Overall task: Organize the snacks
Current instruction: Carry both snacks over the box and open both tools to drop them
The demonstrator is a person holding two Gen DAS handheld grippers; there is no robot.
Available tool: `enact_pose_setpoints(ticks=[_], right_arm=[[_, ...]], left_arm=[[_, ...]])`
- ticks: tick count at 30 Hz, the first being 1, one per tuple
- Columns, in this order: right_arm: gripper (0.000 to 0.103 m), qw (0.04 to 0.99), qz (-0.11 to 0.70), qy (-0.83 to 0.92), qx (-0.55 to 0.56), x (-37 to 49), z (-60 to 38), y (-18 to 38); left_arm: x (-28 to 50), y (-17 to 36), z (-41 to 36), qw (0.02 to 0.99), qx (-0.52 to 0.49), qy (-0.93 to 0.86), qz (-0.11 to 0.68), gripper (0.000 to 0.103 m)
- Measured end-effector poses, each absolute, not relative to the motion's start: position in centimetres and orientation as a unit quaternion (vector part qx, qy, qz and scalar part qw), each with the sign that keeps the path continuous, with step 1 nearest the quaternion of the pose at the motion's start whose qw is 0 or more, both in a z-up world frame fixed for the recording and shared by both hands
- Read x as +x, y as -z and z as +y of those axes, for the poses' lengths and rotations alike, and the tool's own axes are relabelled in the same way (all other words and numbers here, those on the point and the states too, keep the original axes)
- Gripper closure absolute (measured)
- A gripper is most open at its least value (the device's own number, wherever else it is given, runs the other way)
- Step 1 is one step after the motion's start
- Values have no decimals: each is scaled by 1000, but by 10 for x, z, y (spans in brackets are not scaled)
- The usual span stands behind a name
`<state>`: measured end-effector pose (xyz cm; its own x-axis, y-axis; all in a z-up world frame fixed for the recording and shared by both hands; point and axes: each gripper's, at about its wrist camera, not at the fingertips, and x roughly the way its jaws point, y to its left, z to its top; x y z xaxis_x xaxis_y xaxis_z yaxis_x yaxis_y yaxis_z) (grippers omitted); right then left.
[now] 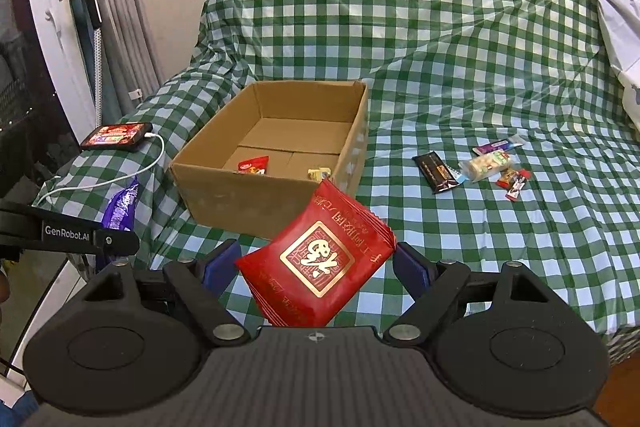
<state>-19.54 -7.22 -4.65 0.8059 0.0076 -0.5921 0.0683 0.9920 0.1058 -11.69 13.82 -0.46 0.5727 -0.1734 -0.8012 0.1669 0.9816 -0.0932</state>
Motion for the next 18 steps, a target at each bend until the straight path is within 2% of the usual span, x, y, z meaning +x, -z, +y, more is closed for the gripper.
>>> enact_pose_setpoints(ticks=[8, 18], right_arm=[[19, 949, 310, 19, 44, -169, -72, 43], [19, 953, 302, 7, 23, -92, -76, 36]], left_arm=[[-78, 2, 142, 885, -8, 95, 456, 89], [8, -6, 130, 892, 2, 85, 444, 89]])
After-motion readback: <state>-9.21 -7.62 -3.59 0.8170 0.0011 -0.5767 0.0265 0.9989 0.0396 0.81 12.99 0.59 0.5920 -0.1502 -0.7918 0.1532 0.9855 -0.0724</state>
